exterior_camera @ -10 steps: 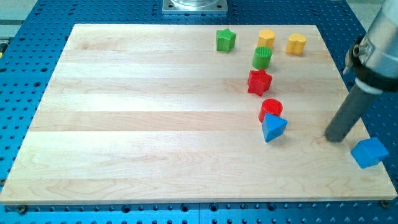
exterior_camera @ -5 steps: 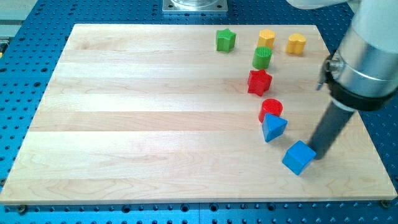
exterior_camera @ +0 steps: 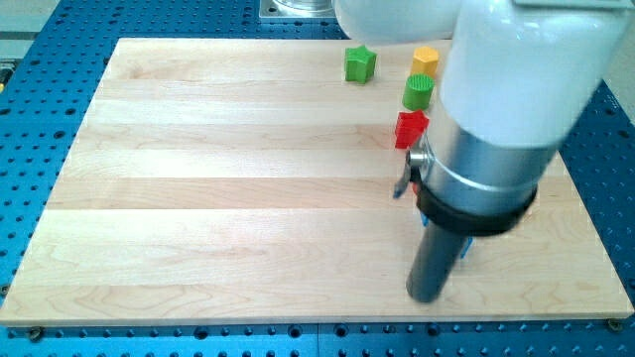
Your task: Place the cube into the triangle
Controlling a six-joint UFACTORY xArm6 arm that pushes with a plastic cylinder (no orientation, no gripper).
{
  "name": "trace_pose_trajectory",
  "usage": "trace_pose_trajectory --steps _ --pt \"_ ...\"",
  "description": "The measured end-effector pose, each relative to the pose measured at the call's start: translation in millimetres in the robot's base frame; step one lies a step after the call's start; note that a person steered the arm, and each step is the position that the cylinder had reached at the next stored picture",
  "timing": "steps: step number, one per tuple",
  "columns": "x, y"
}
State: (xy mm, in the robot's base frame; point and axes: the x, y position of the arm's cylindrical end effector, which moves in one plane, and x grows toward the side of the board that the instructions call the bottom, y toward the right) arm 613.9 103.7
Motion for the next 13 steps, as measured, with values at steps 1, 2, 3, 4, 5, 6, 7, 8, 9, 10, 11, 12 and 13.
trace_pose_trajectory --steps 1,2,3,4,5,6,7,8,9,10,11,12,13 --pt "4.6 25.6" --pt "5.0 70.1" --pt "4.7 108.0" --pt "3.7 117.7" --pt "2.0 102.6" --pt "4.3 83.1" --pt "3.6 43.9" --pt "-0.8 -2.4" --pt "-13.2 33.1" --pt "-34.3 29.7" --pt "-38.9 13.6" --pt "-17.6 36.4" --pt "-19.9 89.9"
